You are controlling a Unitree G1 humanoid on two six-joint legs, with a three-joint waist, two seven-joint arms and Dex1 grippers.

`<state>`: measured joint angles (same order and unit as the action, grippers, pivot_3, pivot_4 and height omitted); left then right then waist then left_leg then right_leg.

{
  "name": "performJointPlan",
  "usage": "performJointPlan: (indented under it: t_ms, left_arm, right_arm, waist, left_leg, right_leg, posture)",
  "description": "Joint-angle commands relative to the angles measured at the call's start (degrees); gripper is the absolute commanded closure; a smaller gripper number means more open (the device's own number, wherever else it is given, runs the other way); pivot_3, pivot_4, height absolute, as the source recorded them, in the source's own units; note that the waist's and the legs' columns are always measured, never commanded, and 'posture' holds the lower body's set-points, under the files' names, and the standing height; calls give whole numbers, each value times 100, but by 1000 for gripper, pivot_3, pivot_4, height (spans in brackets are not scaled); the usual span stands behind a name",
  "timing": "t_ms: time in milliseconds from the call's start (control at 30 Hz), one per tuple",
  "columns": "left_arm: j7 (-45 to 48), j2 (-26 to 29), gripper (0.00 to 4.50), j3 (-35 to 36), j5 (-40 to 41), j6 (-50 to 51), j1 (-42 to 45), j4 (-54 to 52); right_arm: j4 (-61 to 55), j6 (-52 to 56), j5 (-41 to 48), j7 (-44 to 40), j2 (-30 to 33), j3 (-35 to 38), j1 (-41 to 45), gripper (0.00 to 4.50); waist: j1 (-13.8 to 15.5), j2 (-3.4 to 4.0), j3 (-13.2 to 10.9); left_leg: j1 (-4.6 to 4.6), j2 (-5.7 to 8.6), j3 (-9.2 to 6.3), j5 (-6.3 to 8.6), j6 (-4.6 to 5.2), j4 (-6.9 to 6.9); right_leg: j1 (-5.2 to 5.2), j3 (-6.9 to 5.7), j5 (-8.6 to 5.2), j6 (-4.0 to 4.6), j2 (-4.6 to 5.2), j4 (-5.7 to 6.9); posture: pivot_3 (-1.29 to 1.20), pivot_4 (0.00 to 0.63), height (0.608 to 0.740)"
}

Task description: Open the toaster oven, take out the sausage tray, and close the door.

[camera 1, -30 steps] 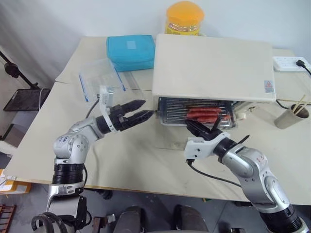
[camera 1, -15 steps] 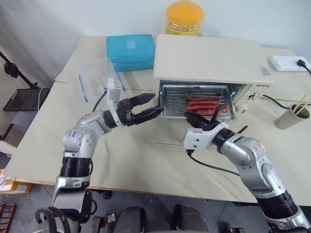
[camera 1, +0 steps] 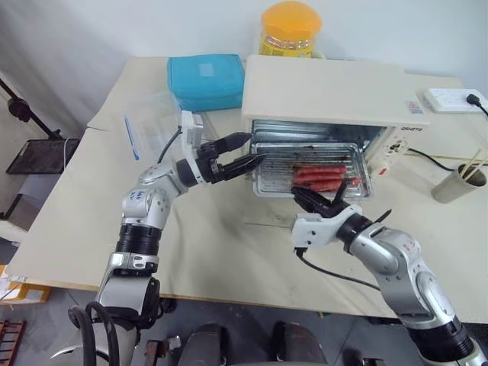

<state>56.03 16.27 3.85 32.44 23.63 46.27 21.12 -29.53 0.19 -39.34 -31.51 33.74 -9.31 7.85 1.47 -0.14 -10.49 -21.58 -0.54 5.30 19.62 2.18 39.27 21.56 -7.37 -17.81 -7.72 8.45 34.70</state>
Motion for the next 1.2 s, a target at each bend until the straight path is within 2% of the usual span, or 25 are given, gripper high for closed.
performJointPlan:
  t_ms: [33, 100, 233, 333, 600, 933, 1067, 1200]
  left_arm:
    - [-213, 98, 0, 198, 155, 424, 43, -182]
    - [-346, 213, 0, 256, 284, 877, -56, -402]
    - [-791, 763, 0, 369, 859, 2806, -520, -1263]
    - [-1200, 867, 0, 514, 1203, 3734, -687, -1670]
    - [-2482, 244, 0, 1361, 2218, 5525, -520, -2013]
    - [-3568, -351, 0, 2450, 2786, 6776, 13, -1549]
    - [-3854, -366, 869, 2540, 3068, 6887, -24, -1381]
    - [-4400, -357, 2191, 2558, 3542, 6887, -105, -1053]
  right_arm:
    - [-638, 119, -74, -60, 44, 284, -318, 4432]
    - [-795, 165, -111, -123, 30, 297, -468, 4432]
    - [-1050, 210, -100, -211, 71, 435, -606, 4432]
    - [-1089, 191, -107, -232, 79, 465, -590, 4432]
    - [-1036, -134, 21, -288, 99, 331, -352, 4432]
    - [-756, -633, 459, -505, 212, 152, 67, 4432]
    - [-650, -708, 561, -530, 204, 91, 242, 4500]
    - [-574, -825, 640, -599, 270, 62, 289, 4500]
  waist:
    - [-1, 0, 0]
    - [-7, 0, 0]
    - [-73, 0, 0]
    - [-61, 0, 0]
    - [-18, -1, -1]
    - [-36, -1, -1]
    - [-28, -1, -1]
    - [-24, -2, -1]
  left_leg:
    - [0, 0, 0, 0, 0, 2]
    - [1, -1, 0, -2, -2, 3]
    - [9, -5, 0, -3, -4, -4]
    - [11, -5, -1, -3, -4, -6]
    - [10, 0, -6, -3, -4, 1]
    - [15, -3, -4, -6, -10, -4]
    - [14, -1, -4, -6, -10, -4]
    - [16, -2, -5, -7, -10, -4]
  right_leg:
    - [0, 0, 0, 0, 0, 3]
    - [0, 2, 0, 0, 0, 6]
    - [2, 10, 0, 0, -1, 8]
    - [2, 11, 0, 0, -1, 10]
    - [-4, 14, 0, 0, 4, 10]
    - [-3, 15, 0, 1, -1, 9]
    - [-3, 17, 0, 1, 0, 9]
    - [-4, 17, 0, 1, 1, 11]
  posture:
    - [0, 150, 740]
    - [0, 150, 740]
    - [0, 150, 740]
    - [0, 150, 740]
    - [0, 150, 740]
    - [0, 150, 740]
    - [0, 150, 740]
    - [0, 150, 740]
